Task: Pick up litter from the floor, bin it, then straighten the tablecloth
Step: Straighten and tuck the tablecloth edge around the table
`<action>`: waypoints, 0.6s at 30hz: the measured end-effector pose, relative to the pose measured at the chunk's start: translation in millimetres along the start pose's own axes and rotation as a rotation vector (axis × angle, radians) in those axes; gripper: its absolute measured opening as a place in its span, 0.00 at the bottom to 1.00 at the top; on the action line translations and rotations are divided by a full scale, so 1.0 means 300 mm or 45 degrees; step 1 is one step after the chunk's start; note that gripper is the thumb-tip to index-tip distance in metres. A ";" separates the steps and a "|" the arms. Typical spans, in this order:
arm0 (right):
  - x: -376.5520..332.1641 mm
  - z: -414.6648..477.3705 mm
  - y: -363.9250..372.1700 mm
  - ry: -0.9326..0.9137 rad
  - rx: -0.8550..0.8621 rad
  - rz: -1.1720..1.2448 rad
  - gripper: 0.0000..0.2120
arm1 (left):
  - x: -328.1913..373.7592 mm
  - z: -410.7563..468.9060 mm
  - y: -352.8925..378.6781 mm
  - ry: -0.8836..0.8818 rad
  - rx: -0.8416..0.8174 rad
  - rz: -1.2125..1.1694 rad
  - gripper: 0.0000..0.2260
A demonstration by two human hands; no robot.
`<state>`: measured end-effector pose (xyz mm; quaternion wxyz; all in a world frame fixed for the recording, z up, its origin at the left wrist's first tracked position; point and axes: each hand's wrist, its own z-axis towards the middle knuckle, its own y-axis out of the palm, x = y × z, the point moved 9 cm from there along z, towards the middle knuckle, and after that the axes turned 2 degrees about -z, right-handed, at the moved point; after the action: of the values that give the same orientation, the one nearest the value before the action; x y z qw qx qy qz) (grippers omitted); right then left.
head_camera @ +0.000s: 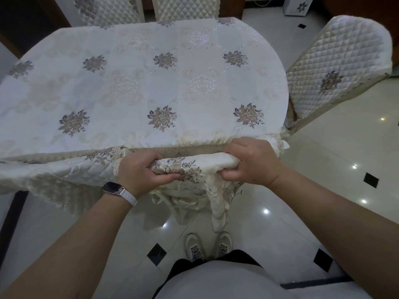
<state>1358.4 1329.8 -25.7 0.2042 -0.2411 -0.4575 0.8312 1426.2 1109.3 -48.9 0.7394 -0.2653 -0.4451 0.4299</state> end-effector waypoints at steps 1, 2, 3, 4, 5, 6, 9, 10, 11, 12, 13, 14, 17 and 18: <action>-0.008 -0.002 0.007 -0.001 0.008 0.006 0.16 | -0.010 -0.003 0.000 0.000 -0.011 -0.001 0.33; -0.014 -0.002 0.013 -0.002 0.017 0.013 0.16 | -0.019 -0.005 0.000 0.003 -0.016 0.004 0.33; -0.021 0.001 0.016 -0.002 0.028 0.024 0.16 | -0.028 -0.005 -0.002 0.009 -0.014 0.011 0.32; -0.028 0.004 0.019 -0.001 0.037 0.035 0.16 | -0.037 -0.003 -0.004 0.015 -0.012 0.014 0.31; -0.034 0.007 0.021 0.001 0.045 0.043 0.16 | -0.046 -0.001 -0.005 0.019 -0.014 0.015 0.30; -0.039 0.011 0.023 -0.001 0.052 0.046 0.16 | -0.056 0.001 -0.005 0.020 -0.018 0.017 0.30; -0.051 0.027 0.033 -0.002 0.048 0.041 0.16 | -0.083 0.012 -0.006 0.016 -0.032 0.039 0.33; -0.052 0.031 0.037 -0.002 0.043 0.034 0.16 | -0.090 0.014 -0.007 0.014 -0.036 0.045 0.33; -0.052 0.035 0.040 0.000 0.038 0.023 0.17 | -0.094 0.016 -0.007 0.012 -0.037 0.052 0.34; -0.049 0.037 0.041 0.005 0.033 0.012 0.17 | -0.094 0.019 -0.005 0.011 -0.035 0.057 0.34; -0.046 0.038 0.041 0.010 0.028 0.001 0.18 | -0.093 0.020 -0.004 0.010 -0.032 0.056 0.34; -0.042 0.043 0.043 0.011 0.024 -0.011 0.18 | -0.093 0.023 -0.003 0.005 -0.027 0.047 0.34; -0.029 0.054 0.041 0.007 0.010 -0.020 0.17 | -0.093 0.030 0.008 -0.013 -0.032 0.039 0.33; -0.021 0.055 0.040 0.006 0.006 -0.022 0.17 | -0.090 0.033 0.016 -0.015 -0.041 0.037 0.33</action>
<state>1352.2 1309.3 -27.0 0.2129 -0.2389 -0.4570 0.8299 1409.3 1088.2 -59.7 0.7261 -0.2809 -0.4524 0.4350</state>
